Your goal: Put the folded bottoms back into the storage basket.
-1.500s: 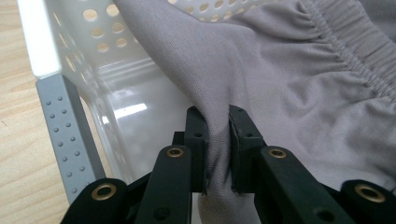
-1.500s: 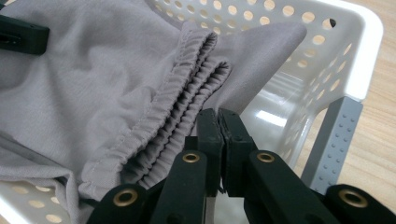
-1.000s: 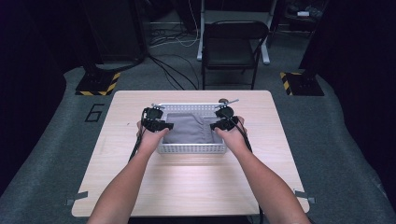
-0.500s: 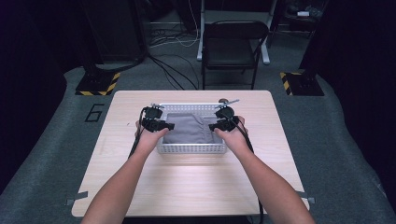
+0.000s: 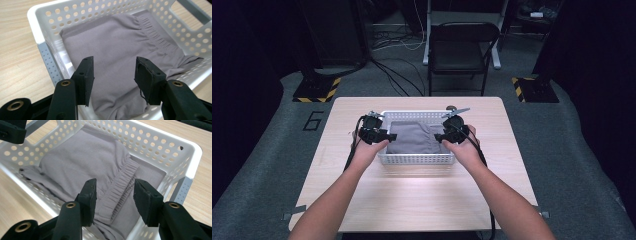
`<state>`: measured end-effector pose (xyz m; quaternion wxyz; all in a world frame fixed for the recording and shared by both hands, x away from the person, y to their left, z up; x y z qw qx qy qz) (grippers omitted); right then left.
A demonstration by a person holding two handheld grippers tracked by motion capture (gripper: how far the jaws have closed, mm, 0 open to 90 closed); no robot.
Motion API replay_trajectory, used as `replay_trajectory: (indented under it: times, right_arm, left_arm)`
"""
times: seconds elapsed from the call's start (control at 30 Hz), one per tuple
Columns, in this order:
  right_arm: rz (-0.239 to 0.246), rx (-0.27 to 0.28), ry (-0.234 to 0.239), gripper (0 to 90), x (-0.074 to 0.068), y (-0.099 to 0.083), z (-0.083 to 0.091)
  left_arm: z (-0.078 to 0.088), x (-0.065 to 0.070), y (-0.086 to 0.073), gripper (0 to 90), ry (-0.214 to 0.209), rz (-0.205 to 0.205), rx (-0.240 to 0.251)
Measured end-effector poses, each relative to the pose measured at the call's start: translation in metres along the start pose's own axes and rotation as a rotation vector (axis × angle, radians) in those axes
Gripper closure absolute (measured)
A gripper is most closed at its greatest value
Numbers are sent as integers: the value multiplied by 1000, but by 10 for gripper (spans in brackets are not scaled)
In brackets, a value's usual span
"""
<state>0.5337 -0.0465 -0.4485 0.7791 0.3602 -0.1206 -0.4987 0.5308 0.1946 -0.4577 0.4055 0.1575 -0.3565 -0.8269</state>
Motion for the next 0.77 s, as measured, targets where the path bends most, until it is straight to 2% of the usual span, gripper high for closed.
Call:
replay_trajectory:
  times: [0.13, 0.27, 0.33, 0.37, 0.43, 0.47, 0.5, 0.53, 0.57, 0.6, 0.7, 0.77]
  right_arm:
    - [12, -4, 6, 531, -2, -2, 6]
    - [-3, -11, 21, 522, -7, -8, 14]
    - [16, -1, 27, 519, -7, -9, 14]
    - [14, -10, 29, 518, -8, -10, 16]
    - [20, -12, 35, 516, -8, -13, 18]
    - [18, -14, 39, 515, -9, -15, 20]
    - [17, -1, 35, 513, -9, -15, 21]
    - [18, -6, 37, 512, -9, -17, 23]
    - [10, -13, 41, 508, -9, -18, 24]
    - [12, -6, 43, 503, -9, -19, 24]
    - [-10, -23, 70, 482, -9, -25, 27]
    - [-9, -24, 69, 477, -9, -30, 28]
  left_arm:
    - [7, 1, -5, 499, -3, -1, 5]
    - [14, 2, -11, 499, -5, -11, 12]
    - [18, 4, -14, 499, -21, 15, 30]
    - [20, 4, -16, 499, -23, 5, 27]
    - [23, 4, -20, 498, -22, 21, 30]
    - [24, 3, -22, 498, -24, 8, 23]
    - [25, 4, -23, 495, -18, 18, 21]
    - [25, 3, -25, 492, -12, 13, 21]
    - [26, 3, -27, 487, -12, 28, 20]
    - [26, 2, -28, 480, -14, 18, 14]
    - [26, 3, -32, 444, -25, 25, 2]
    - [27, 4, -33, 426, -33, 25, 9]
Point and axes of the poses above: each handheld gripper's, and its own axes: z roughly backward along the jaws, y roughly out of its top, x roughly to its right, the point moved 6 cm from there along -z, roughly forward along the jaws, and after that the axes turned 10 degrees about -z, right-handed, at the moved point
